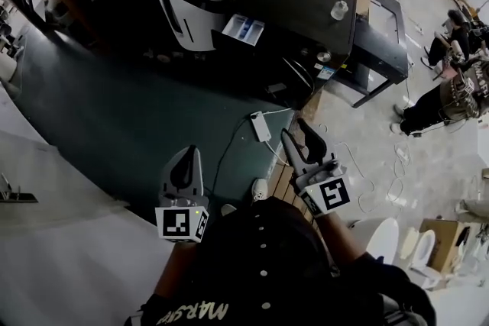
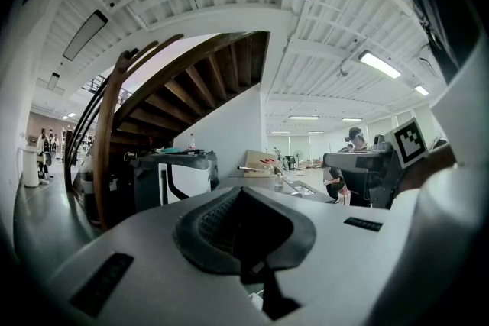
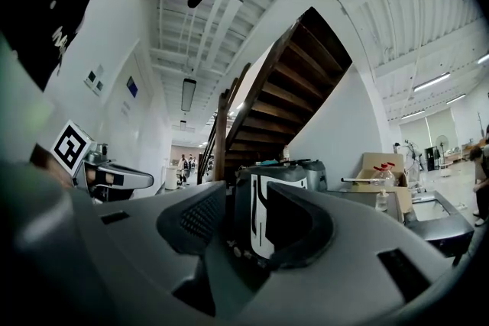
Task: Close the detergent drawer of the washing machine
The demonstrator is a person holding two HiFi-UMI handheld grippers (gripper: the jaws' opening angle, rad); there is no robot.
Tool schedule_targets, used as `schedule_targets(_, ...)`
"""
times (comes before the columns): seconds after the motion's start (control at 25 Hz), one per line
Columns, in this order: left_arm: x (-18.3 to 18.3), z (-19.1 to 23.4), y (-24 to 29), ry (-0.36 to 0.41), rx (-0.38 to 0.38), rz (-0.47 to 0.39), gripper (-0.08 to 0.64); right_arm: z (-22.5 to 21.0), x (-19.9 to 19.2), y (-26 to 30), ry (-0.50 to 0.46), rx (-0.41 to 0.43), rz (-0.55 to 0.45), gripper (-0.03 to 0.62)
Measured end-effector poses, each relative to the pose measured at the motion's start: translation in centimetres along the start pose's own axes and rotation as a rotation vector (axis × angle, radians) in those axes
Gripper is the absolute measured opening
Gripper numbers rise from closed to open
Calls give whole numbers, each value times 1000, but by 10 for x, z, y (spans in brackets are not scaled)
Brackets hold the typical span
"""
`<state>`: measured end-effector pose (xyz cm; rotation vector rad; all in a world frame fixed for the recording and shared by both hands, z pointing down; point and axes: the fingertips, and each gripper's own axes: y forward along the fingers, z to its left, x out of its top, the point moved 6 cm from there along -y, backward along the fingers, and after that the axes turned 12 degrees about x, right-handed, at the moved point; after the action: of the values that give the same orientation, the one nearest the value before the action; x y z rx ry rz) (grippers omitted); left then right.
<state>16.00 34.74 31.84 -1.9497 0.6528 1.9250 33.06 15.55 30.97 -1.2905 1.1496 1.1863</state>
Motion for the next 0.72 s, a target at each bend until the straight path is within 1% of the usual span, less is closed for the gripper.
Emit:
schedule_targets(0.04, 0, 0, 0, -2, -1, -1, 2, 1, 0, 1, 5, 0, 4, 178)
schedule_targets(0.08, 0, 0, -1, -4, -2, -1, 2, 3, 2, 2, 7, -5, 9, 186)
schedule_targets(0.36, -2, 2, -15, -24, -25, -14, 2, 23, 0, -4, -6, -31, 36, 186)
schedule_targets(0.52, -6, 3, -18, -36, -48, -18, 2, 31, -3, -7, 8, -49, 27, 185)
schedule_targets(0.72, -10, 0, -9, -28, -53, -10, 2, 18, -28, -7, 25, -47, 110, 186)
